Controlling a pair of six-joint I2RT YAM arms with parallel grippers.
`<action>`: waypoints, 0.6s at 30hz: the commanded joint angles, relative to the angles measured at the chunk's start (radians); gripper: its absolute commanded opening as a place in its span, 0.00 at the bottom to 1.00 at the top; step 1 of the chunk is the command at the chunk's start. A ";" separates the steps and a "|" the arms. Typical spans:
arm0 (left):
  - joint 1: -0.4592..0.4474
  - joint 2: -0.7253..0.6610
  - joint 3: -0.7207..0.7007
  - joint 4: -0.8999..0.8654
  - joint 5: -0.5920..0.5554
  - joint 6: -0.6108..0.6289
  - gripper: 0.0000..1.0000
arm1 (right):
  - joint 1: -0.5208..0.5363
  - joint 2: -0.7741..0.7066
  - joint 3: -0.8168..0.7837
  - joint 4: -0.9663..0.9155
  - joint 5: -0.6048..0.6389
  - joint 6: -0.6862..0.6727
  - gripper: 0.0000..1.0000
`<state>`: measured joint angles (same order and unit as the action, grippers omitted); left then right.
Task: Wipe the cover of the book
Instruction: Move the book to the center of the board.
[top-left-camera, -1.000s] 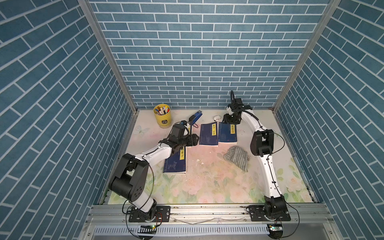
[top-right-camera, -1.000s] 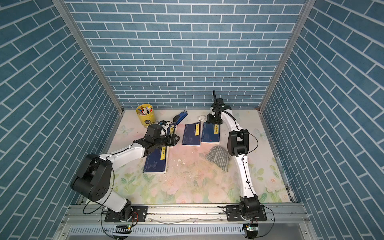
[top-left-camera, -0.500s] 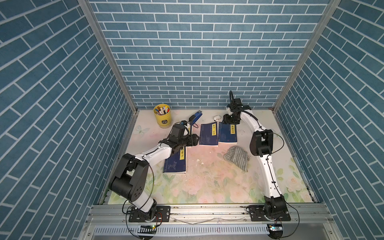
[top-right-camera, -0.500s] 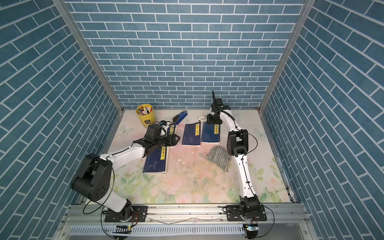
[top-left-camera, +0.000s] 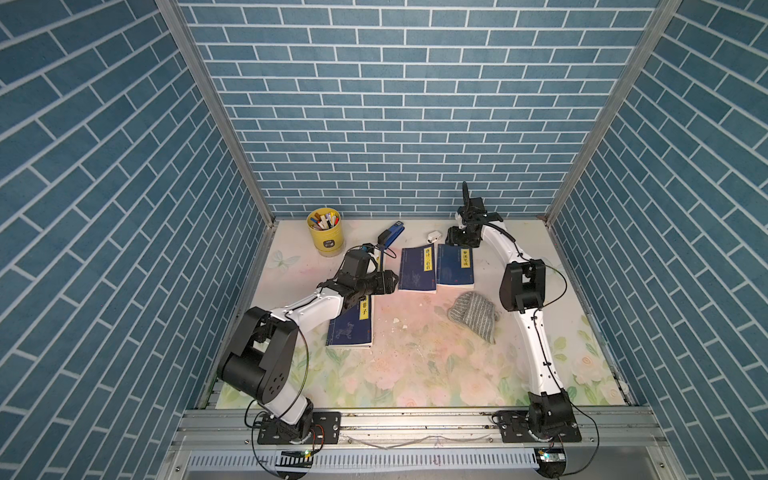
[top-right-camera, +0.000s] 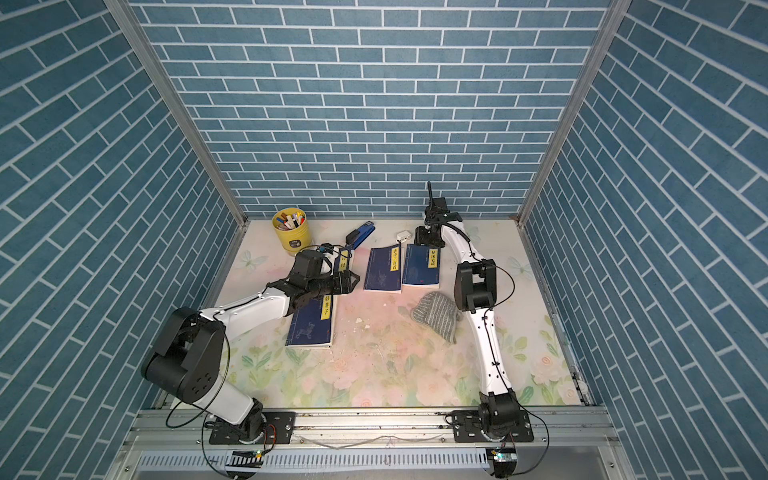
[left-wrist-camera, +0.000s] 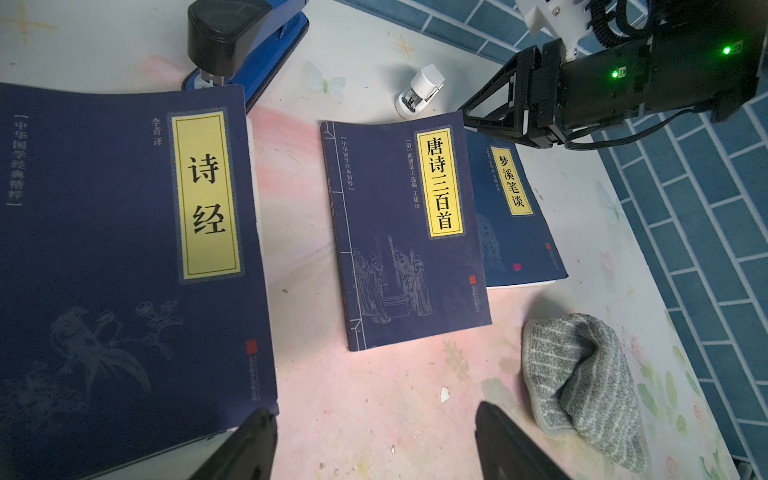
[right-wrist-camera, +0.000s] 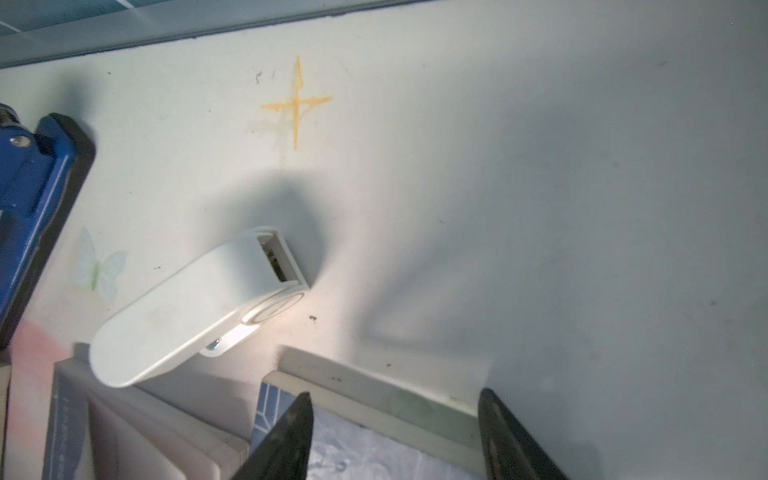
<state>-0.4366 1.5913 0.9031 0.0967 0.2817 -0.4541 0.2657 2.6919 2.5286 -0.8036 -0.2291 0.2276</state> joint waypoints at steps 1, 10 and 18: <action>-0.002 -0.004 -0.009 0.021 0.004 0.009 0.80 | 0.009 0.023 -0.061 -0.091 -0.056 -0.047 0.62; -0.003 0.027 -0.006 0.037 0.020 0.006 0.80 | 0.112 -0.203 -0.465 -0.018 0.085 -0.204 0.60; -0.002 0.017 -0.013 0.038 0.023 0.009 0.80 | 0.186 -0.332 -0.671 -0.013 0.184 -0.177 0.59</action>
<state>-0.4366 1.6028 0.9031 0.1253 0.2970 -0.4545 0.4294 2.3550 1.9450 -0.6914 -0.0917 0.0738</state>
